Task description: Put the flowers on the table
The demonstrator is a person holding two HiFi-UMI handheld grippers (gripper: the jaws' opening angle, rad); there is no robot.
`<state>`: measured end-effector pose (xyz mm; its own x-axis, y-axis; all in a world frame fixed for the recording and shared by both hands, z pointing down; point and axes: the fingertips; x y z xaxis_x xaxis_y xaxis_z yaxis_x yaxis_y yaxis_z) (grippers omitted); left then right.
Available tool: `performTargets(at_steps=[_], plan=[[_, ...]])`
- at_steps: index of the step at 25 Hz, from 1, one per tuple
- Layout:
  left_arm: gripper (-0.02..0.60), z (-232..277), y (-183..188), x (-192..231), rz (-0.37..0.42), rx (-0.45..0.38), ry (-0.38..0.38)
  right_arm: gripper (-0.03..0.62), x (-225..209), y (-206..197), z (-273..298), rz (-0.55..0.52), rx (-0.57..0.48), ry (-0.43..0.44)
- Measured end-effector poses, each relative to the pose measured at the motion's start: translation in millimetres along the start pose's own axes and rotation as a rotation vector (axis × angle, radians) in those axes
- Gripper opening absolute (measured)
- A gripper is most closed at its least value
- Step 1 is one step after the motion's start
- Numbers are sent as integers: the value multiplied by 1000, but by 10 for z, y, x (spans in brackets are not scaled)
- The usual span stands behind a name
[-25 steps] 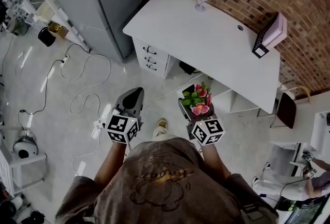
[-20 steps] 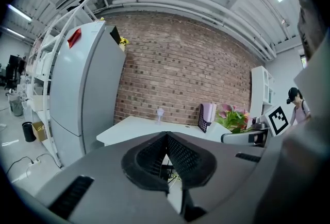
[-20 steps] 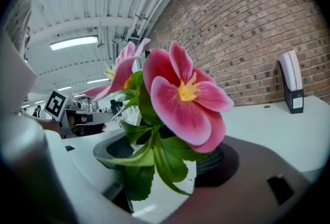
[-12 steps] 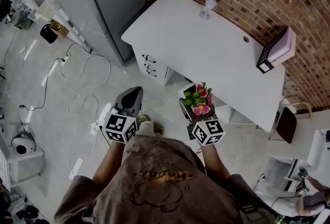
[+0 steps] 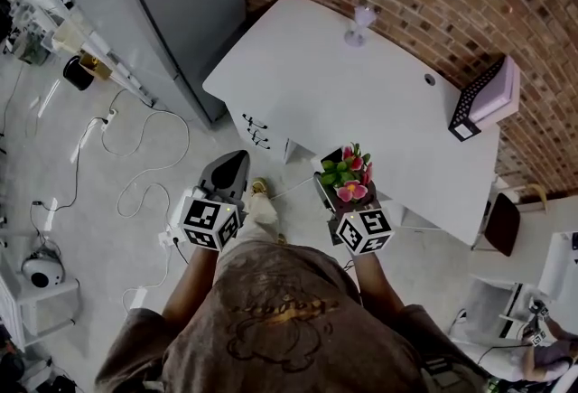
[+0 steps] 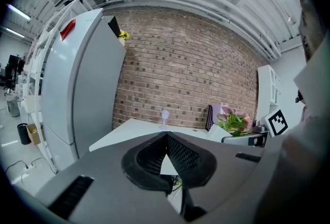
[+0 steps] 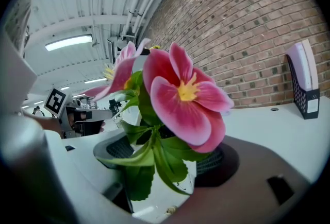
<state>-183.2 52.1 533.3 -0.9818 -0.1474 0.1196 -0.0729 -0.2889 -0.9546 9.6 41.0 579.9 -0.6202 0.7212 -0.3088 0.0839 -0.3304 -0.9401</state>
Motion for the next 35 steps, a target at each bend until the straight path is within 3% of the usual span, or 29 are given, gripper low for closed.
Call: performTargets(at_steps=[23, 29, 35], plan=[[20, 1948, 685, 625, 17, -2, -136, 344, -981, 693, 1454, -8, -8, -110], [20, 2264, 806, 668, 33, 9, -199, 344, -1162, 833, 1635, -3, -25, -168], [20, 2458, 832, 668, 19, 27, -215, 344, -1300, 940, 1743, -9, -26, -187]])
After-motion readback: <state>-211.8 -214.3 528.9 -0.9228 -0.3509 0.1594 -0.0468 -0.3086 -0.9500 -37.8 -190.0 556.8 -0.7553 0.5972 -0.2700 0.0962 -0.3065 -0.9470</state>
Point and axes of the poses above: the fingertips, and each gripper's own axes: z forward along the fingers, x to its left, y out of its top, and after that the axes turned 14 degrees about y, right-handed
